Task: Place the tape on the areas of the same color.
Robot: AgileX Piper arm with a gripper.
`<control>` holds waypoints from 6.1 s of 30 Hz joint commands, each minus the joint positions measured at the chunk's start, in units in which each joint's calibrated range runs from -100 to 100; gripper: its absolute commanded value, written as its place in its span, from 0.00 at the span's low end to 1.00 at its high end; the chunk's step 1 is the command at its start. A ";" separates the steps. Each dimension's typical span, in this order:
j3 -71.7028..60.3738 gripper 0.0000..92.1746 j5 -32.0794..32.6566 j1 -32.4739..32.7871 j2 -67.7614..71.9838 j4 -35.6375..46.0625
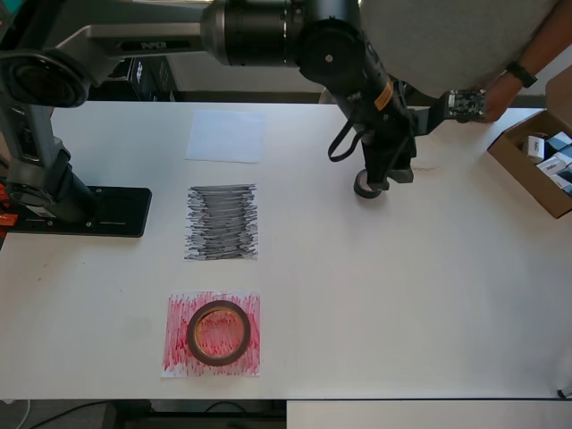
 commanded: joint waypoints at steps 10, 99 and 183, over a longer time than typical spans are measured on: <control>-7.72 0.51 1.90 0.03 15.73 2.56; 1.91 0.00 3.29 3.66 13.77 6.71; 88.78 0.19 -29.54 -2.26 -31.88 -37.24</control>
